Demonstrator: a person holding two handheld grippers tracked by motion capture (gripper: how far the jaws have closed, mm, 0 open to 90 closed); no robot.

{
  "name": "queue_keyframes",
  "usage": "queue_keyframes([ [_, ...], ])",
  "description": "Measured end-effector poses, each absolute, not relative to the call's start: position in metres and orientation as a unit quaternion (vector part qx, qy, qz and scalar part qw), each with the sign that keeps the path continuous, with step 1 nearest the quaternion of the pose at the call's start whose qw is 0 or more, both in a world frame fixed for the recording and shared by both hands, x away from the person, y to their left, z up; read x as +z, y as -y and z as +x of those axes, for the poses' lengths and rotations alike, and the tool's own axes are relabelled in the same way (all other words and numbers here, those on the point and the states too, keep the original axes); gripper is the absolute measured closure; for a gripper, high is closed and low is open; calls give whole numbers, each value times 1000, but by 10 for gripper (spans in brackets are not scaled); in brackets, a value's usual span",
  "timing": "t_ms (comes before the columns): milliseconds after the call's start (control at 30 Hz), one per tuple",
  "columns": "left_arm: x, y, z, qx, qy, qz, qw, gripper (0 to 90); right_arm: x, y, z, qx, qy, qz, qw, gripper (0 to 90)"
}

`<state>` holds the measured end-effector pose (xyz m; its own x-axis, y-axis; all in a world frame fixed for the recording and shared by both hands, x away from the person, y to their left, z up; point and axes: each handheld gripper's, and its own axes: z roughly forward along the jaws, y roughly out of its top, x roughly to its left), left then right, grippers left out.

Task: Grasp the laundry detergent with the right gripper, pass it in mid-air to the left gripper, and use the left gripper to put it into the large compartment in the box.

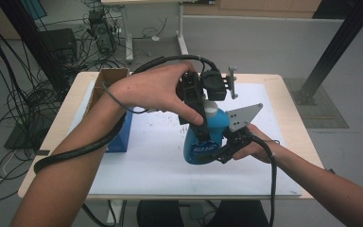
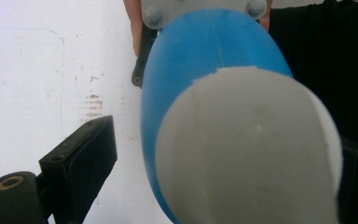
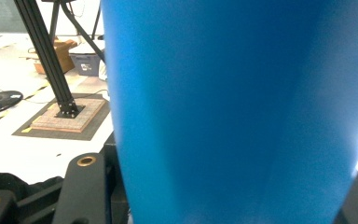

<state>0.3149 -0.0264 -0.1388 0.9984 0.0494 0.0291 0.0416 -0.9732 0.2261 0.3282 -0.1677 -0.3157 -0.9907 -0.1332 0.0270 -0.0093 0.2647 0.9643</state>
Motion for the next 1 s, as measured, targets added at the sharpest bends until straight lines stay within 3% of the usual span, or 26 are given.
queue_keyframes([
  [1000, -144, 31, 313, 20, -25, 995, 93, 128, -315, 163, 329, -600, 797, 46, 51, 403],
])
